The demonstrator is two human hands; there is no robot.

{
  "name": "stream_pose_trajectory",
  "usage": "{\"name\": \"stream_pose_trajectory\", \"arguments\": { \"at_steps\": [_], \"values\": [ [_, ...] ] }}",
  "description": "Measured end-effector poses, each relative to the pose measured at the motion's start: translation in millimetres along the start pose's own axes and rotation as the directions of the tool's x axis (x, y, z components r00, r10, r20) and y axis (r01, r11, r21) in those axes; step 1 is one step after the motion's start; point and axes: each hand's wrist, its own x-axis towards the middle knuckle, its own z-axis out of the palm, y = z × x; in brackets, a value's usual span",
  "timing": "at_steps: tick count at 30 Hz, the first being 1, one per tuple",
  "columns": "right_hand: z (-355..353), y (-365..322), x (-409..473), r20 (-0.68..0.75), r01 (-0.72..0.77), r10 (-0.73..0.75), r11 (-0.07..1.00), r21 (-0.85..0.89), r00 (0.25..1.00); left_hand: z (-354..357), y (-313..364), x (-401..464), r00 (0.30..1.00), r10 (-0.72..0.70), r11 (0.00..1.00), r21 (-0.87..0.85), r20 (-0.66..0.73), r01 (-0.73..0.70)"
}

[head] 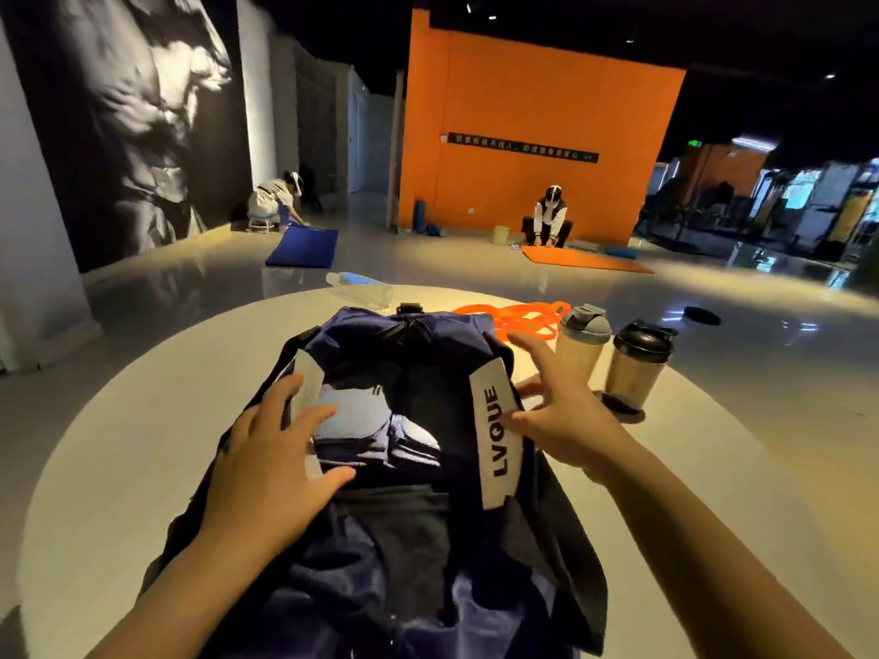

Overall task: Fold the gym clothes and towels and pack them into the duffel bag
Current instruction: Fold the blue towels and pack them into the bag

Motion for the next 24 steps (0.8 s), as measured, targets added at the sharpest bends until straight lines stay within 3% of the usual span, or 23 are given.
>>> {"name": "stream_pose_trajectory", "arguments": {
  "at_steps": [3, 6, 9, 10, 12, 13, 15, 16, 19, 22, 24],
  "values": [
    [29.3, 2.5, -12.3, 0.042, 0.018, -0.014, 0.994, -0.112, 0.999, -12.0, -9.1, 1.6, 0.997, -0.076, 0.986, -0.150, -0.028, 0.071],
    [44.7, 7.1, -21.1, -0.065, 0.046, -0.061, 0.975, -0.216, 0.996, -33.4, -15.8, 12.3, 0.990, -0.126, 0.928, -0.361, -0.061, 0.096],
    [47.5, 8.8, -27.0, -0.124, 0.068, -0.102, 0.966, -0.249, 0.987, -58.5, -26.9, 24.0, 0.971, -0.229, 0.674, -0.709, 0.065, 0.206],
    [46.8, 9.7, -28.4, -0.148, 0.078, -0.115, 0.968, -0.239, 0.982, -63.8, -28.9, 25.9, 0.966, -0.237, 0.582, -0.781, 0.105, 0.228],
    [44.5, 10.2, -32.2, -0.187, 0.084, -0.113, 0.984, -0.156, 0.976, -61.4, -28.0, 22.3, 0.962, -0.203, 0.493, -0.830, 0.181, 0.260],
    [44.3, 10.7, -34.2, -0.192, 0.083, -0.095, 0.994, -0.070, 0.977, -53.5, -24.9, 16.3, 0.964, -0.162, 0.494, -0.828, 0.213, 0.266],
    [49.0, 12.6, -40.0, -0.177, 0.080, -0.071, 0.996, 0.043, 0.982, -25.2, -21.5, 0.6, 0.957, -0.025, 0.590, -0.769, 0.287, 0.246],
    [55.3, 15.2, -43.4, -0.167, 0.072, -0.070, 0.997, 0.005, 0.983, -8.9, -21.3, -10.1, 0.946, 0.046, 0.679, -0.705, 0.322, 0.207],
    [79.8, 24.6, -55.6, -0.153, 0.004, -0.066, 0.927, -0.376, 0.986, 21.9, -28.4, -43.1, 0.945, 0.148, 0.904, -0.428, 0.293, -0.009],
    [94.2, 35.0, -73.9, -0.203, 0.004, -0.122, 0.865, -0.502, 0.972, 21.0, -32.4, -72.9, 0.917, 0.282, 0.952, -0.200, 0.281, -0.232],
    [100.1, 44.9, -92.8, -0.251, 0.080, -0.228, 0.870, -0.487, 0.941, 15.3, -31.7, -91.2, 0.914, 0.280, 0.960, -0.103, 0.294, -0.261]
  ]
}}
